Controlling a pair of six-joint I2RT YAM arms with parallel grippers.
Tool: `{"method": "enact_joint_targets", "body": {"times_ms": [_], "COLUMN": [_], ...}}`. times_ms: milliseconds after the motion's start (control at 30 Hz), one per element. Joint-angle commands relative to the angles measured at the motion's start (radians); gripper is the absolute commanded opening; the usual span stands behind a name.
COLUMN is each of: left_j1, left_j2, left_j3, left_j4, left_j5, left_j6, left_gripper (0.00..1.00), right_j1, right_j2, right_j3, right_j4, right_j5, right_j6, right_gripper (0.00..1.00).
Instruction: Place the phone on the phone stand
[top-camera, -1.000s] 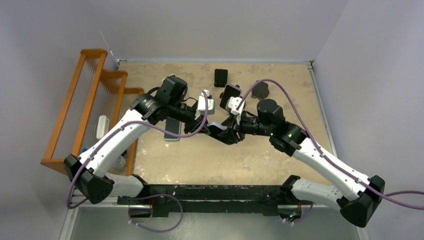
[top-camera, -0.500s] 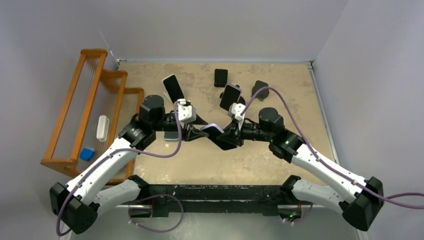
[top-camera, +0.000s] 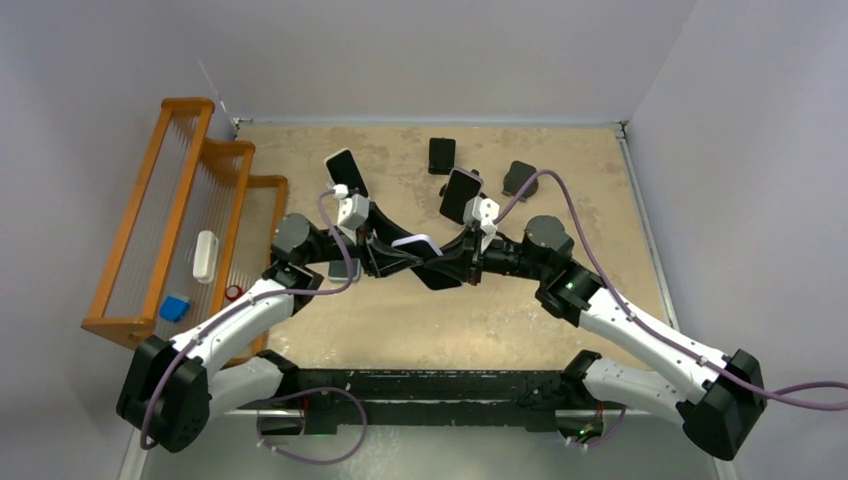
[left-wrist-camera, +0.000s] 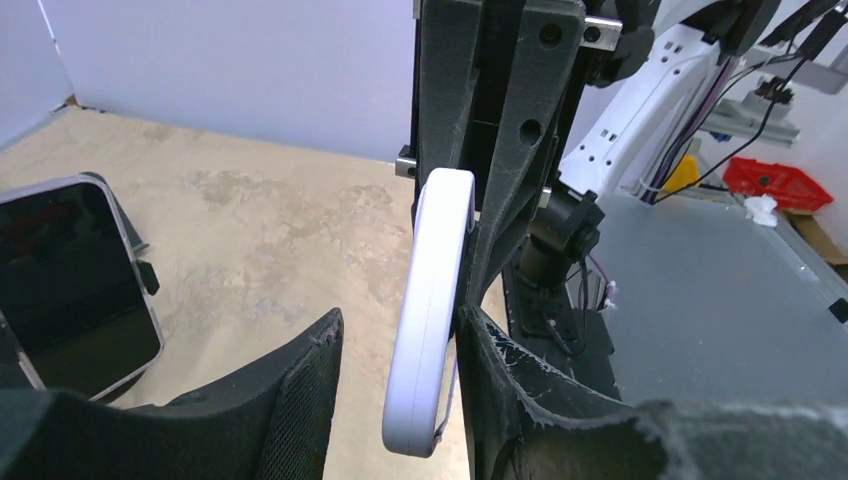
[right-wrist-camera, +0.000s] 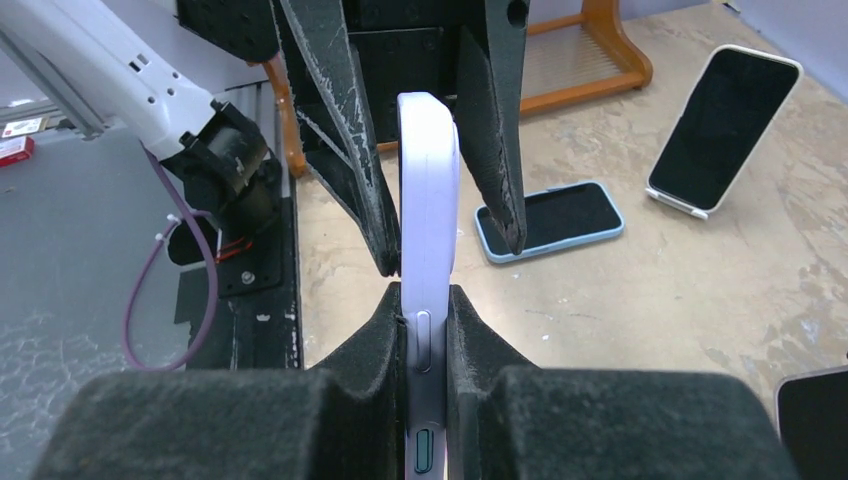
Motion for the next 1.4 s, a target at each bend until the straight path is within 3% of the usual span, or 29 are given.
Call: {"method": "enact_joint_targets", "body": {"times_ms": [0,233,467,633,767,900,967,1167,1300,1367], "left_j1": [0.023,0.03,0.03,0.03,0.03,0.031,0.03,0.034,0.046,0.054], "left_j2": [0.034,0.107,0.152,0.188,0.206,0.217,0.21,0.186,0.198,0.201], "left_j3": [-0.048,-0.06,-0.052,-0.029,-0.012,0.026,0.067,0.267,0.399,0.436], "left_j4": [0.418,0.639,0.652,0.634,0.625,0.584,0.486,0.043,-0.259,-0.355], "left_j5": [0.039,0.078,0.112,0.146,0.162,0.187,0.209,0.278,0.313,0.313], "left_j6": [-0.243,-0.39,-0.416,-0.423,-0.421,-0.407,-0.345,-0.036,0.136,0.203], "left_gripper": [0.43,0.41,0.15,0.13,0.0,0.0,0.0,0.0,0.0,0.0], "right_j1": [0.001,0.002,0.003,0.002,-0.001,-0.005,-0.006,-0.008,-0.008,-0.008], "right_j2": [0.007,0.029,0.035,0.035,0.034,0.035,0.037,-0.014,-0.121,-0.185], "right_j3": [0.012,-0.02,-0.027,-0.031,-0.03,-0.032,-0.025,-0.002,-0.04,-0.075], "right_j4": [0.144,0.2,0.214,0.222,0.228,0.236,0.217,0.145,0.201,0.248], "right_j5": [-0.055,-0.07,-0.074,-0.076,-0.077,-0.049,-0.008,0.174,0.37,0.444], "right_j6": [0.017,0.041,0.042,0.045,0.046,0.049,0.045,-0.033,-0.02,-0.007], "right_gripper": [0.0,0.0,0.0,0.0,0.0,0.0,0.09,0.57,0.73,0.76]}}
